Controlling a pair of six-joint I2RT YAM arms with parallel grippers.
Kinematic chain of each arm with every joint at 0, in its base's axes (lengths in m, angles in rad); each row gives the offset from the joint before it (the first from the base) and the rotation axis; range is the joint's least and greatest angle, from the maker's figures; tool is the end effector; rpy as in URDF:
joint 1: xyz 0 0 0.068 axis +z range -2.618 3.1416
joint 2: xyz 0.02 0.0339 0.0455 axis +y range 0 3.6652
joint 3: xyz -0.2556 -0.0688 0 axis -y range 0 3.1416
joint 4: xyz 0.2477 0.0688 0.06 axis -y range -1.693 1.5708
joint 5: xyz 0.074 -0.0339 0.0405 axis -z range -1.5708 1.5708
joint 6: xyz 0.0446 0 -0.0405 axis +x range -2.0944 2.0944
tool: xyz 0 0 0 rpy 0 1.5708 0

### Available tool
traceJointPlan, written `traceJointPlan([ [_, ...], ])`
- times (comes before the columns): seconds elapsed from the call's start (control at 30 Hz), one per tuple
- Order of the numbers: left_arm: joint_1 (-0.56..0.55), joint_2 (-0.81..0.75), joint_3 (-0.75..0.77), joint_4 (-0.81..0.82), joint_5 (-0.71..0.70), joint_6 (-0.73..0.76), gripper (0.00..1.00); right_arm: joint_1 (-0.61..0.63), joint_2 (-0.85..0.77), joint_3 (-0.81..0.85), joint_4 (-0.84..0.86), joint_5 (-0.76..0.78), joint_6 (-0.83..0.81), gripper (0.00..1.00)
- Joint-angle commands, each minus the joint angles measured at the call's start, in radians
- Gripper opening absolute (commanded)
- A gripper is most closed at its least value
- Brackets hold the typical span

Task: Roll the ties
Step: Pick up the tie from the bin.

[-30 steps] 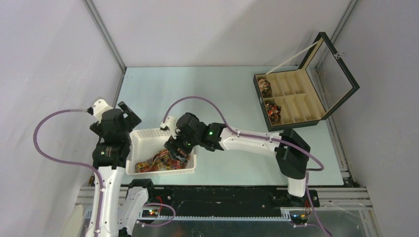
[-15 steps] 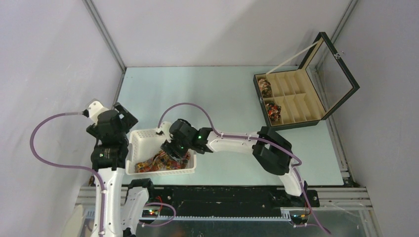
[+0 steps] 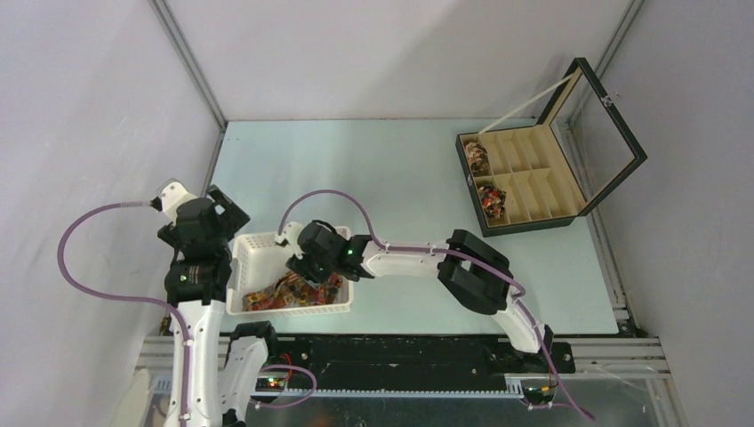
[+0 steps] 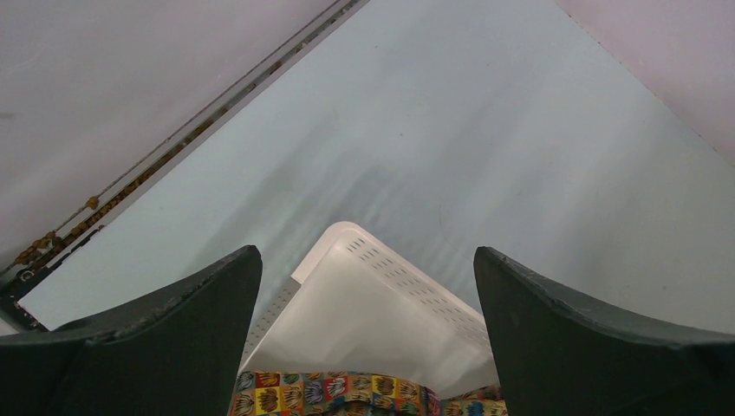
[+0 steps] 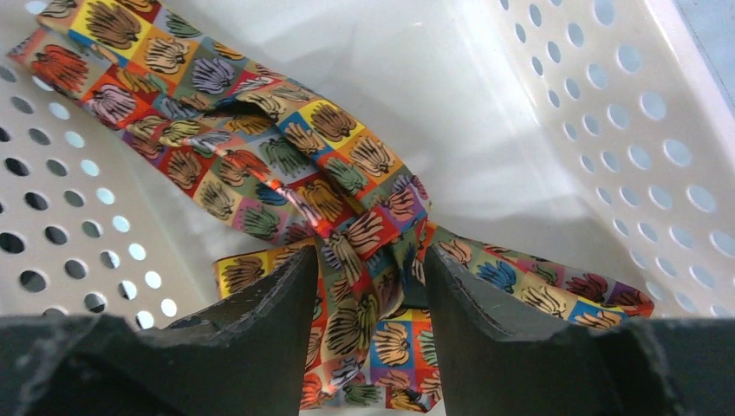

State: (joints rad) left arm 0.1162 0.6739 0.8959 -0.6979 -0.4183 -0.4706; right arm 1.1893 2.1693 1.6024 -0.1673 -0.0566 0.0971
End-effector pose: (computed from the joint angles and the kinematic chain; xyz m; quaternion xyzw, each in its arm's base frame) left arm 0.1476 0.0355 0.3335 -0.3450 0.7683 0.0848 0.5324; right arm 0.1813 0.4587 0.1629 -0.4842 0.7746 0.2642 0.3094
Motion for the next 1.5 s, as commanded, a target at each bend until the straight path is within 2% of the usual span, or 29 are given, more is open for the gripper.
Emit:
traceJointPlan([
  [0.0, 0.015, 0.000, 0.000, 0.022, 0.016, -0.003, 1.00, 0.005, 0.024, 0.064, 0.051, 0.056, -0.022, 0.51],
  [0.23, 0.017, -0.001, 0.000, 0.024, 0.022, -0.002, 1.00, 0.007, 0.039, 0.067, 0.051, 0.077, -0.036, 0.44],
  [0.5, 0.022, -0.004, -0.001, 0.024, 0.021, -0.003, 1.00, 0.008, 0.043, 0.078, 0.031, 0.099, -0.031, 0.28],
  [0.63, 0.031, -0.004, 0.000, 0.023, 0.018, -0.003, 1.00, 0.008, 0.026, 0.081, 0.025, 0.107, -0.029, 0.13],
  [0.67, 0.032, -0.005, 0.000, 0.023, 0.017, -0.003, 1.00, 0.008, 0.021, 0.085, 0.022, 0.108, -0.030, 0.06],
  [0.73, 0.036, -0.006, 0.000, 0.022, 0.019, -0.003, 1.00, 0.007, 0.009, 0.090, 0.017, 0.108, -0.032, 0.00],
  [0.97, 0.051, -0.019, -0.001, 0.021, 0.017, -0.007, 1.00, 0.007, -0.067, 0.093, 0.006, 0.123, -0.038, 0.00],
  [1.47, 0.080, -0.038, -0.006, 0.015, 0.000, -0.026, 1.00, 0.006, -0.295, 0.136, -0.022, 0.308, -0.125, 0.00],
])
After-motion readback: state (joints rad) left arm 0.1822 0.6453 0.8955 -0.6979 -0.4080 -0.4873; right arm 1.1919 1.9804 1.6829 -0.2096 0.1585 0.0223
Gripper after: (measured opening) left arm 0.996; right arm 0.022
